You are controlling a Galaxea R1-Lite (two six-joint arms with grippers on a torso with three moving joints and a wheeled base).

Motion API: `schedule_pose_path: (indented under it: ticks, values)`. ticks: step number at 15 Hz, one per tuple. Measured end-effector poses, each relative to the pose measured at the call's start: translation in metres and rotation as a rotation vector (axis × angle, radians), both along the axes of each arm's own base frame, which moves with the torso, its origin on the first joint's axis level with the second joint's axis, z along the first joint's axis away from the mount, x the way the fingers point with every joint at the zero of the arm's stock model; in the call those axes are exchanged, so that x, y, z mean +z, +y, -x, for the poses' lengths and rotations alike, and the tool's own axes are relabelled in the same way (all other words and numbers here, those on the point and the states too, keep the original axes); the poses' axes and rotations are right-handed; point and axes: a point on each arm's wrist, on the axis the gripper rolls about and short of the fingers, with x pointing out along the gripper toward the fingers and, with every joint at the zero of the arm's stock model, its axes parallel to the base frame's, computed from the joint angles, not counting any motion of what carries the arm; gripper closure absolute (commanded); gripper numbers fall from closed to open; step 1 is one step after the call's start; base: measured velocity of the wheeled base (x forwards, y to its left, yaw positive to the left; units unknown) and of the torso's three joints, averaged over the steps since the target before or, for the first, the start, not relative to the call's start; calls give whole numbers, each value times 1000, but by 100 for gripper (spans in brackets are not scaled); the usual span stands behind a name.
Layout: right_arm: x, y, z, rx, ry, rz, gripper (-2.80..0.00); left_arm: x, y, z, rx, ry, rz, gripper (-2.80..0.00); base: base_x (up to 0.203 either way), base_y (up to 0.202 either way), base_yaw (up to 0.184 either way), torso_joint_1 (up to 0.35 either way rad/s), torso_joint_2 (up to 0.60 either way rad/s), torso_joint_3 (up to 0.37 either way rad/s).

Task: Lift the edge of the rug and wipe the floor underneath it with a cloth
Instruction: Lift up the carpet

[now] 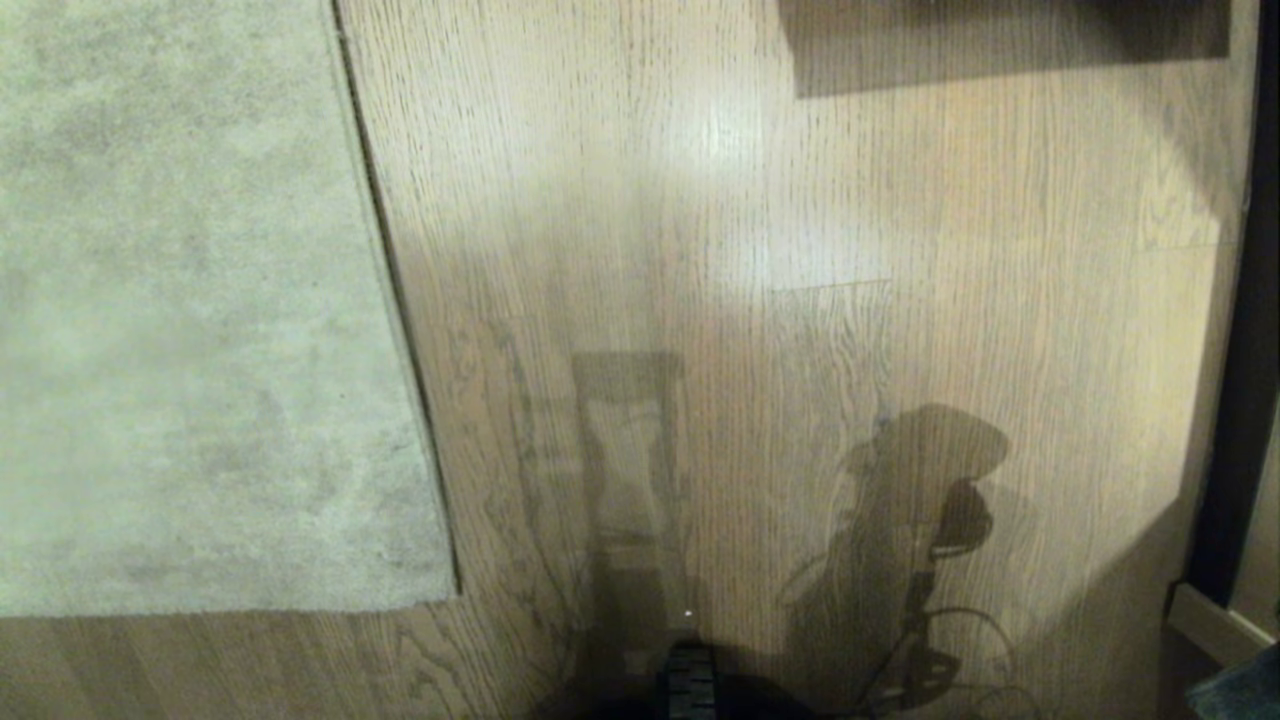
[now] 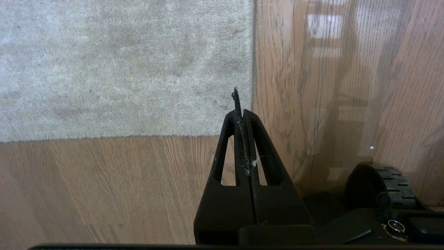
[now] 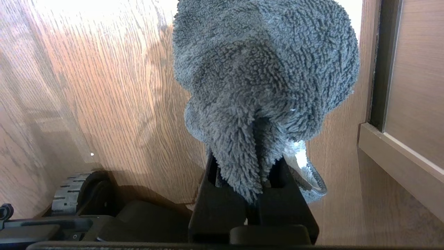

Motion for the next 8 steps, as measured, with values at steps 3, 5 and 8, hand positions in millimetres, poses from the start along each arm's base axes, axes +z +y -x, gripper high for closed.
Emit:
schedule_pose_path:
  ticks: [3, 5, 8]
  values:
    - [0, 0, 0, 0, -1, 0, 0, 0, 0, 0, 0, 0, 0, 0, 0, 0, 0, 0, 0, 0]
    - [0, 0, 0, 0, -1, 0, 0, 0, 0, 0, 0, 0, 0, 0, 0, 0, 0, 0, 0, 0]
    - [0, 0, 0, 0, -1, 0, 0, 0, 0, 0, 0, 0, 0, 0, 0, 0, 0, 0, 0, 0]
